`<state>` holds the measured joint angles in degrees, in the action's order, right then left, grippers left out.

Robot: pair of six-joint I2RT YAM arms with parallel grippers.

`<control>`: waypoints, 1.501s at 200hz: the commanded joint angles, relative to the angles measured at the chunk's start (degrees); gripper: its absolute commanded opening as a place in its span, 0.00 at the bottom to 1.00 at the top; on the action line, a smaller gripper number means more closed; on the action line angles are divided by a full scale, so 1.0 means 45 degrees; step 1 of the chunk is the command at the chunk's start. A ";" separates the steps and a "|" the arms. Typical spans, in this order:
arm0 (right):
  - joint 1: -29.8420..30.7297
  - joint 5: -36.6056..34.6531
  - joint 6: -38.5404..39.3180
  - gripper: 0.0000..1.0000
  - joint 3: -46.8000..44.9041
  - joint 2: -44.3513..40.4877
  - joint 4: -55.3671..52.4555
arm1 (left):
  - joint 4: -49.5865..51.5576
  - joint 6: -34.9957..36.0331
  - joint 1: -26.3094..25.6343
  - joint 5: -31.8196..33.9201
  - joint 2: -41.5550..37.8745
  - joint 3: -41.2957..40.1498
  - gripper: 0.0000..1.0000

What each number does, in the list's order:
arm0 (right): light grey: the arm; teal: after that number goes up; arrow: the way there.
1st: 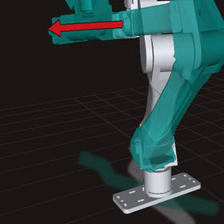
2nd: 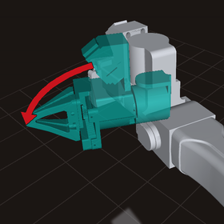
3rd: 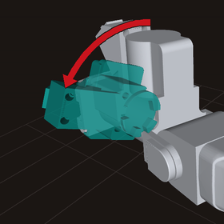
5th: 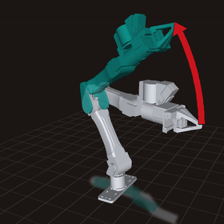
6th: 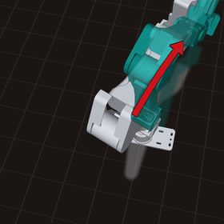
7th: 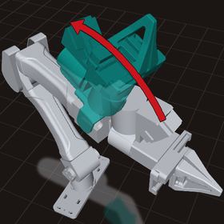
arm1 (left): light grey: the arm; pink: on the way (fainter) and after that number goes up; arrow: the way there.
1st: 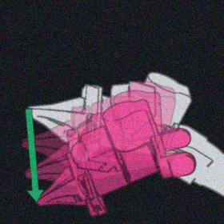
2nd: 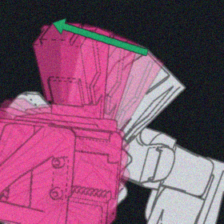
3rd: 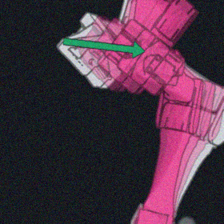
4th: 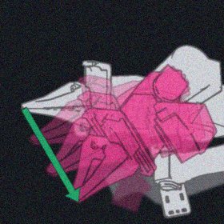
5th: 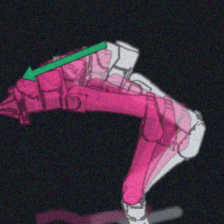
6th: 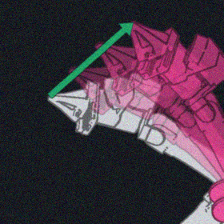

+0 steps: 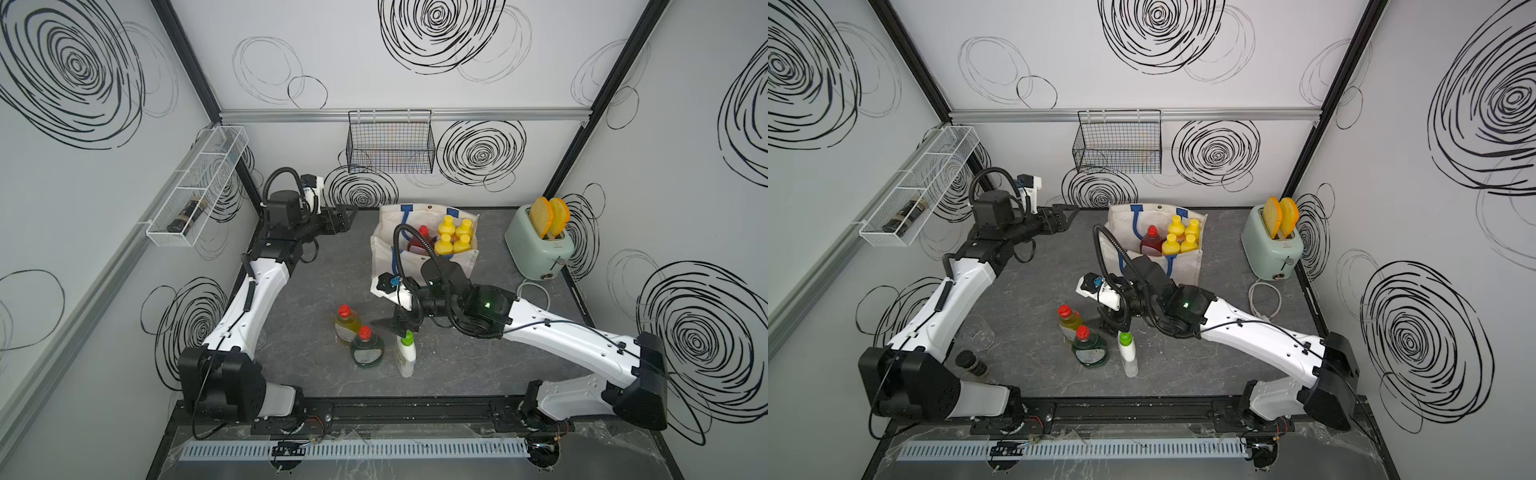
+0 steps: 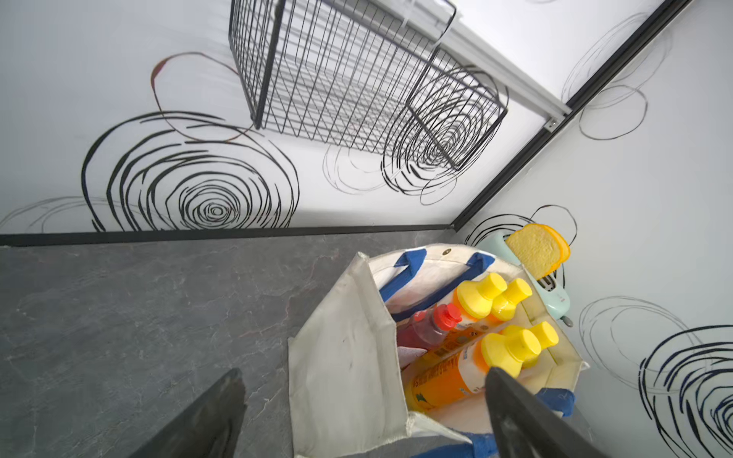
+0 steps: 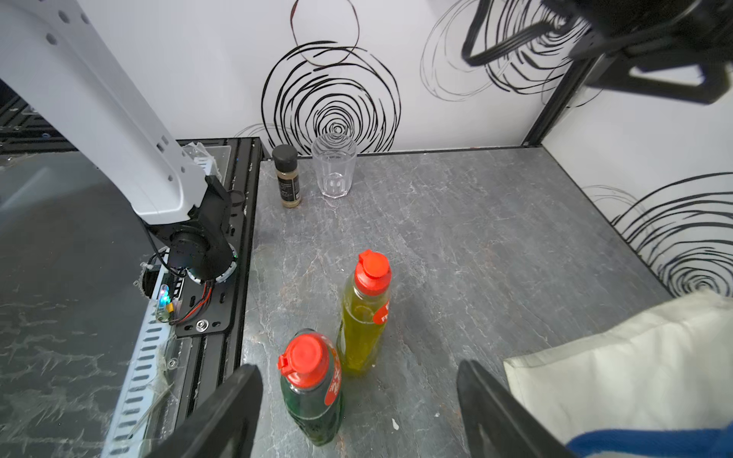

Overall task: Pack dish soap into the shopping bag
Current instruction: Pick up the bottle of dish soap at the center of the board.

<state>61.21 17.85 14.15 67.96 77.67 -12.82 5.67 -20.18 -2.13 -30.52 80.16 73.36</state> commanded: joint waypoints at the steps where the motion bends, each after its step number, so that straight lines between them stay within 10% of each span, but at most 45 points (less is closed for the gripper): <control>1: 0.0148 0.0610 0.0268 0.82 0.0028 0.0353 -0.0344 | -0.1625 -0.0894 0.0523 -0.1170 -0.0120 -0.0420 0.96; 205: 0.0833 0.1112 0.0097 0.75 0.0737 0.2513 -0.1001 | -0.1895 -0.0768 0.0513 -0.1086 -0.0153 -0.0717 0.96; 300: 0.0833 0.0927 0.0013 0.48 0.0717 0.2589 -0.1032 | -0.1944 -0.0760 0.0513 -0.1146 -0.0172 -0.0736 0.96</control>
<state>64.53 21.96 13.89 69.60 88.95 -16.71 -0.10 -23.20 0.38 -34.61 80.09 70.48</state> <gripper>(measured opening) 0.515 0.962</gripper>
